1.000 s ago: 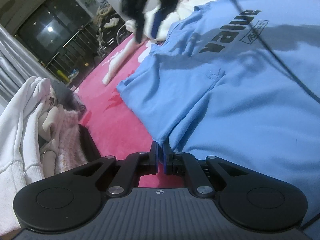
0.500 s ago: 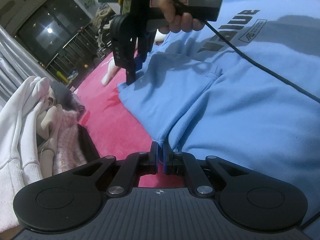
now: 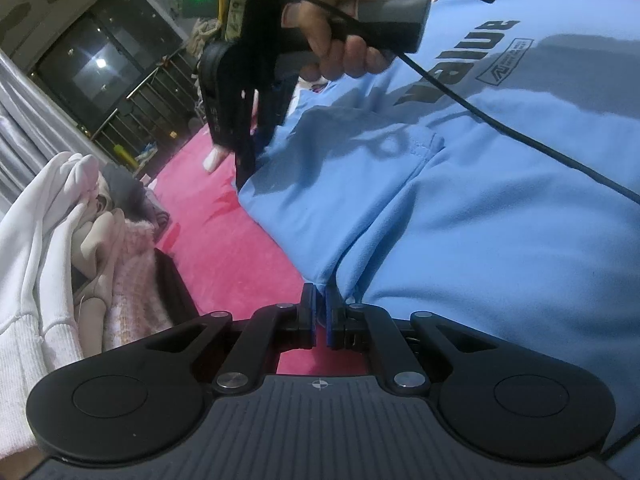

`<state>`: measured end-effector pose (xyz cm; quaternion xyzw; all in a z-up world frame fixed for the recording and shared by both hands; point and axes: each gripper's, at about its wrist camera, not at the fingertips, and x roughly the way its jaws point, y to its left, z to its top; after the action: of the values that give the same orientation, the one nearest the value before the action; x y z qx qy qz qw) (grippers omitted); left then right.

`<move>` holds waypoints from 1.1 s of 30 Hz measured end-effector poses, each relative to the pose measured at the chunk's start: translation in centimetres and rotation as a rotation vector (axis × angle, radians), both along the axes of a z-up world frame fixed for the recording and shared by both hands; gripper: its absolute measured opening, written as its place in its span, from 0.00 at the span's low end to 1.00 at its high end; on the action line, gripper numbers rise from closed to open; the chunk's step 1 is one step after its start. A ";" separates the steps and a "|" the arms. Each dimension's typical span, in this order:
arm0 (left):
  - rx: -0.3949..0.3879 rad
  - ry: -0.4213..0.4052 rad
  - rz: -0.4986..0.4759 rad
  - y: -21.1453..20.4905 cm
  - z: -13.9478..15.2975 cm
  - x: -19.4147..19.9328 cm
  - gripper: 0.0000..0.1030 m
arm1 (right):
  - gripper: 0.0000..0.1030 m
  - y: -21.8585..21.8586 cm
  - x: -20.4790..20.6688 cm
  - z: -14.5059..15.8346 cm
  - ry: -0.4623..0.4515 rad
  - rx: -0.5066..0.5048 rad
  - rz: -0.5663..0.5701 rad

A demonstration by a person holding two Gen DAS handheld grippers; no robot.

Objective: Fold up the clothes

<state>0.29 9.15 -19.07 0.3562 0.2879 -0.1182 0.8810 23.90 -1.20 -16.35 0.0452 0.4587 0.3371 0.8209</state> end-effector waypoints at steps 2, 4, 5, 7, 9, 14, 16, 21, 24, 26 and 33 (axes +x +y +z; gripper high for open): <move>0.001 0.000 -0.003 0.0 0.0 0.1 0.02 | 0.03 -0.9 0.2 0.6 -0.019 0.047 -0.037; 0.002 0.000 -0.005 0.1 0.0 0.1 0.02 | 0.03 -1.6 0.7 0.9 -0.033 0.082 -0.088; 0.003 0.001 -0.007 0.1 0.0 0.1 0.02 | 0.03 -1.9 1.0 0.9 -0.031 0.098 -0.114; 0.005 0.001 -0.009 0.1 0.0 0.1 0.02 | 0.03 -2.3 1.8 0.5 -0.017 0.122 -0.165; 0.006 0.000 -0.008 0.1 -0.1 0.0 0.02 | 0.03 -2.7 2.4 0.1 -0.010 0.149 -0.234; 0.010 0.000 -0.009 0.0 -0.1 0.0 0.02 | 0.06 -6.5 3.0 0.4 0.010 0.276 -0.411; 0.009 0.000 -0.009 0.0 -0.1 0.0 0.02 | 0.09 -8.8 2.8 0.9 0.033 0.336 -0.462; 0.015 -0.007 -0.007 -0.2 -0.2 -0.1 0.02 | 0.27 -12.8 -0.2 1.5 0.145 0.337 -0.472; 0.023 -0.009 -0.005 -0.3 -0.3 -0.1 0.02 | 0.34 -13.0 -2.1 0.6 0.225 0.302 -0.448; 0.025 -0.008 -0.003 -0.3 -0.3 0.0 0.02 | 0.34 -12.1 -2.6 0.0 0.237 0.249 -0.421; -0.003 0.011 0.012 -0.1 0.3 0.2 0.02 | 0.03 -9.8 -2.8 -0.4 0.126 0.076 -0.411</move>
<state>0.51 9.06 -18.78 0.3525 0.2945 -0.1151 0.8808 21.06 -11.00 -16.73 0.1896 0.4771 0.1764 0.8398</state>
